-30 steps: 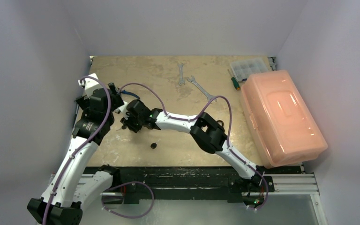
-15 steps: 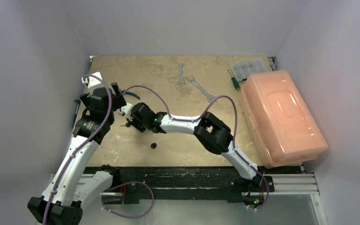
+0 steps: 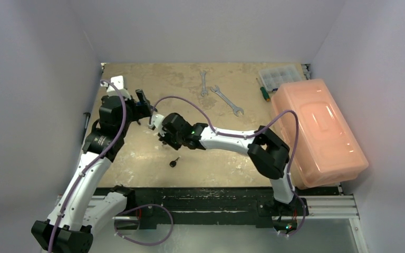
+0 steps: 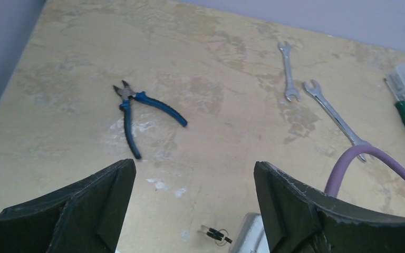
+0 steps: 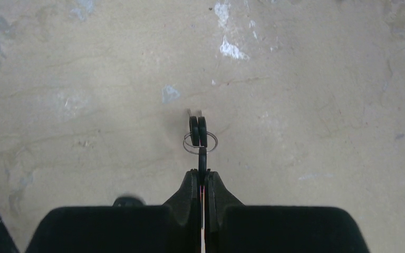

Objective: Unlock with the key

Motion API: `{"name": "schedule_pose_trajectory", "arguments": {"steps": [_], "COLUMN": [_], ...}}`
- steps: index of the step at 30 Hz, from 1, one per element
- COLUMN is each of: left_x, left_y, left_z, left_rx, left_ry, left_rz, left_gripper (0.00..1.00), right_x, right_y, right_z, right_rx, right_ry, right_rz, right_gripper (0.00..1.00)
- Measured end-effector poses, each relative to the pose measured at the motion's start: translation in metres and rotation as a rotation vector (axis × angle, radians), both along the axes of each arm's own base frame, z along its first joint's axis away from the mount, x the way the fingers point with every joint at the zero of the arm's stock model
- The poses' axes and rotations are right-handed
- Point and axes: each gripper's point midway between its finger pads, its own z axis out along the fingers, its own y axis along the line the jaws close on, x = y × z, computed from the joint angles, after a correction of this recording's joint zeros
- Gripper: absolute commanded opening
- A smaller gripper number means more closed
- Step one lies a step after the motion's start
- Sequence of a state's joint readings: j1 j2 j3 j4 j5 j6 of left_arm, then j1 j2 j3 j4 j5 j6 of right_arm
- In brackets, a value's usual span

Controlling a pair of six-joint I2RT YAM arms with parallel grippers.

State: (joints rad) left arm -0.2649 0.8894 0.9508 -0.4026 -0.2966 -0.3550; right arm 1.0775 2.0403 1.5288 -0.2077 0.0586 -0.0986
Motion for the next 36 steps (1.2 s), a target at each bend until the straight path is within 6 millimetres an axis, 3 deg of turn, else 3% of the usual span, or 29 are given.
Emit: {"name": "schedule_pose_trajectory", "arguments": {"steps": [10, 18, 29, 36], "left_x": [0.000, -0.010, -0.032, -0.040], "left_y": [-0.035, -0.050, -0.071, -0.081], "left_z": [0.008, 0.003, 0.021, 0.027], "left_rx": [-0.068, -0.093, -0.138, -0.238], "left_ry": [-0.048, -0.034, -0.053, 0.005], "left_rz": [-0.190, -0.276, -0.421, -0.436], "left_gripper": [0.99, 0.99, 0.94, 0.84], "right_x": [-0.024, -0.037, -0.053, -0.061], "right_y": [-0.046, -0.066, -0.106, -0.128], "right_z": [0.025, 0.087, 0.112, 0.133], "right_rx": [-0.041, 0.075, 0.139, 0.199], "right_ry": [0.023, -0.032, -0.033, -0.061], "right_rz": [-0.010, -0.004, -0.024, -0.052], "right_gripper": [0.00, 0.00, 0.00, 0.00]}}
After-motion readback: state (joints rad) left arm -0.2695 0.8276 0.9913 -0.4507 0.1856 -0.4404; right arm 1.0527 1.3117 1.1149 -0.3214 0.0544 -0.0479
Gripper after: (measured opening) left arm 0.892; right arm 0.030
